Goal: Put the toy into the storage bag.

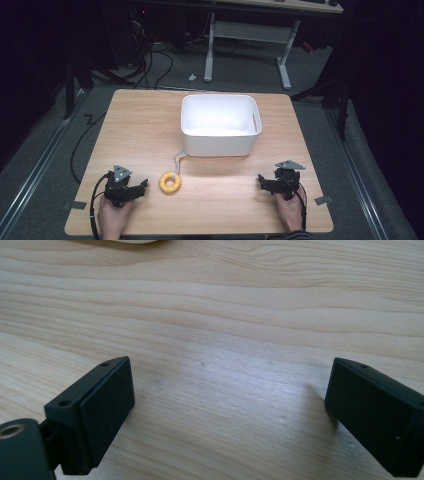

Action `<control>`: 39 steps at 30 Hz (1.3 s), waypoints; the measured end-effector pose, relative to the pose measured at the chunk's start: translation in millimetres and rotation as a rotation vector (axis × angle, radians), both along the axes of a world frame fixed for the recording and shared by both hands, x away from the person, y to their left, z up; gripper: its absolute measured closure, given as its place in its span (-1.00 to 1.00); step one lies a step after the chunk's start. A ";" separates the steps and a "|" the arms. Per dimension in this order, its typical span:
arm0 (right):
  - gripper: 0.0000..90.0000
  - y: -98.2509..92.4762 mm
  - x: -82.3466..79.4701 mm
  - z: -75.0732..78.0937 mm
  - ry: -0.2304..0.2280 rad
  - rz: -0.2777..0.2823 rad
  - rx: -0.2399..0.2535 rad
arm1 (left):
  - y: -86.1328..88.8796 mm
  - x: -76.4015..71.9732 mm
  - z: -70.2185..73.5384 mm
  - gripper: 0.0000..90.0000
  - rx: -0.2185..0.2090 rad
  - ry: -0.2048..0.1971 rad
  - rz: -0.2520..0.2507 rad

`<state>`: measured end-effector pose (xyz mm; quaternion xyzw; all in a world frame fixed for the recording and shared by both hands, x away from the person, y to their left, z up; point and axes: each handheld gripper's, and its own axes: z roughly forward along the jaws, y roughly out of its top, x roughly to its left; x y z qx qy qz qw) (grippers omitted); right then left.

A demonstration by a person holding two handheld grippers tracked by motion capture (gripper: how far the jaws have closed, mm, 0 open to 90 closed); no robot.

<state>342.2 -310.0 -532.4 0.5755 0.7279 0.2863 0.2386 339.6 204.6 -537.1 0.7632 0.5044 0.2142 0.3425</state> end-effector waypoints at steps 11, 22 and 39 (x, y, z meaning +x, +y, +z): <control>-0.82 0.0 0.4 0.2 -0.007 -0.040 -0.001 | 0.0 -0.1 0.0 -0.47 -0.001 0.000 0.002; -0.73 0.3 -0.7 0.5 -0.015 -0.021 0.003 | 0.2 1.6 -0.2 -0.53 0.001 0.002 -0.022; -0.66 0.3 -0.8 0.8 -0.022 -0.001 0.002 | 5.2 2.5 1.0 -0.54 -0.054 0.015 -0.017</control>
